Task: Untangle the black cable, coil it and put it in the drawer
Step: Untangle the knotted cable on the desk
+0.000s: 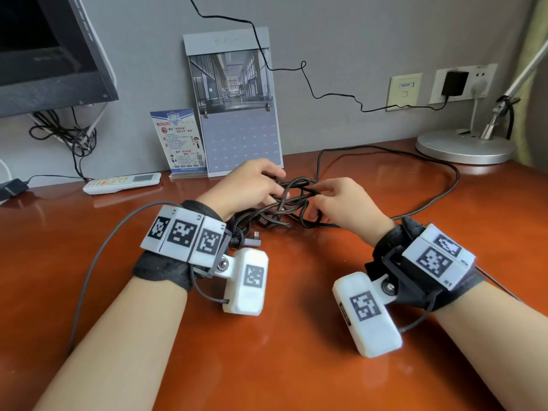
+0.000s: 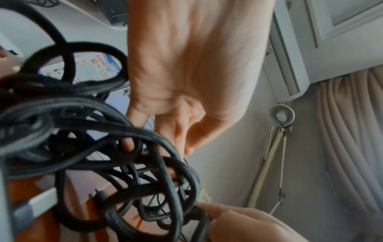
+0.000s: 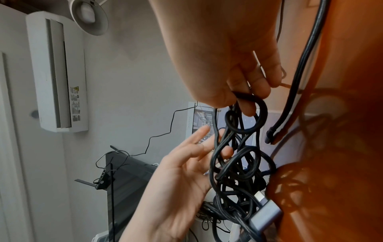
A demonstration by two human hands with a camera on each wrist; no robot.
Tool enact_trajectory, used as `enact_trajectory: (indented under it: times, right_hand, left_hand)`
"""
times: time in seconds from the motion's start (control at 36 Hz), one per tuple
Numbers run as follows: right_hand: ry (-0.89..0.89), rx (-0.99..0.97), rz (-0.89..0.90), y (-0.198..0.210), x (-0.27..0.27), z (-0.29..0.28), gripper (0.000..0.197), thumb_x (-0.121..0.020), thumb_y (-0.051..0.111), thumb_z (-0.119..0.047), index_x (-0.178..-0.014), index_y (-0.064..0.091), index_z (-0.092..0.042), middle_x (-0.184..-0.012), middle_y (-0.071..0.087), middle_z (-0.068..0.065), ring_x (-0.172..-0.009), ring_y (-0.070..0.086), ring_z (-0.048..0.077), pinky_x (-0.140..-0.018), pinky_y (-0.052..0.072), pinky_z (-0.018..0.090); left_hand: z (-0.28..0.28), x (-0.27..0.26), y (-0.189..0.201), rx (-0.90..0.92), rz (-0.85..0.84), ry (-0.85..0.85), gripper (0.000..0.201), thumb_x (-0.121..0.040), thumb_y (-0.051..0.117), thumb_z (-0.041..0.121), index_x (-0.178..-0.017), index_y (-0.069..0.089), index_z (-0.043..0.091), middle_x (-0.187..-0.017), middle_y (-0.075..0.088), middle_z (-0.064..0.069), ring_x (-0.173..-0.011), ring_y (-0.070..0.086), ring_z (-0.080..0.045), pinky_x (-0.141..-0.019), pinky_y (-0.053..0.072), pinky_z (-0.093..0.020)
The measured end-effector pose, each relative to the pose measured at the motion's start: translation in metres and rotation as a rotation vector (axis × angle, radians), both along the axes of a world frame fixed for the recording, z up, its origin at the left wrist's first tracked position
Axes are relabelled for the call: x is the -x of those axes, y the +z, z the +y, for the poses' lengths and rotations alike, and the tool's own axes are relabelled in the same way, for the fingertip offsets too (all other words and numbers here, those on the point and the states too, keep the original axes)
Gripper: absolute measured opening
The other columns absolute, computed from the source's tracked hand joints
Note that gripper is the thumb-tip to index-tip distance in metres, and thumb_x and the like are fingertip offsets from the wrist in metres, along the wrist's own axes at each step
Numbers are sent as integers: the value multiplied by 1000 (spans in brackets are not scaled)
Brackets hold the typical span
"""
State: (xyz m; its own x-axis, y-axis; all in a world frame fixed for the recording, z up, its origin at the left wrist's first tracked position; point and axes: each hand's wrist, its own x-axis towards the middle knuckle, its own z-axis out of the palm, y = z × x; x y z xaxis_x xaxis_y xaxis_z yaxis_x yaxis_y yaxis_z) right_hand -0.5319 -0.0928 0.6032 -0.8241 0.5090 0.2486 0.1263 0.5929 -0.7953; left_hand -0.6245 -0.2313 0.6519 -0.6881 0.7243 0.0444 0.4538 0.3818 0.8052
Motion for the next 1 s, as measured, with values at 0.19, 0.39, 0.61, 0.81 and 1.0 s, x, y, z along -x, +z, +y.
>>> enact_trajectory:
  times: [0.19, 0.39, 0.61, 0.81, 1.0]
  right_hand:
    - [16, -7, 30, 2, -1, -1, 34, -89, 47, -7, -120, 58, -12, -74, 68, -7, -60, 52, -1, -45, 35, 3]
    - [-5, -64, 73, 1, -3, -2, 31, -89, 47, -8, -118, 54, -15, -82, 68, -1, -50, 48, -1, -43, 34, 6]
    - [-52, -3, 113, 2, -3, -6, 26, -90, 55, -31, -83, 62, -7, -61, 52, -3, -52, 42, 5, -44, 32, 10]
    - [-129, 34, 43, 2, -4, -6, 37, -79, 63, -44, -65, 52, -12, -55, 44, -4, -52, 43, 13, -57, 43, 28]
    - [-129, 98, -11, 7, -7, -10, 40, -78, 62, -37, -52, 41, -13, -29, 32, -12, -35, 41, 5, -54, 44, 26]
  left_hand:
    - [-2, 1, 6, 102, 397, 69, 21, -86, 54, 5, -86, 67, 22, -87, 64, 7, -66, 53, 0, -58, 40, -11]
    - [-10, -4, 13, 381, 440, -4, 12, -84, 66, 25, -83, 75, 17, -81, 67, 5, -61, 52, -5, -40, 36, -10]
    - [2, -18, 7, 305, 487, -12, 4, -79, 67, 18, -77, 71, 16, -72, 69, 4, -49, 66, -15, -53, 49, -19]
    - [4, -24, 7, 257, 503, -61, 8, -77, 68, 15, -70, 69, 20, -59, 63, 11, -46, 64, -11, -48, 43, -15]
    - [8, -28, 5, 238, 513, -93, 14, -81, 67, 16, -69, 67, 21, -62, 64, 10, -47, 65, -10, -58, 53, -21]
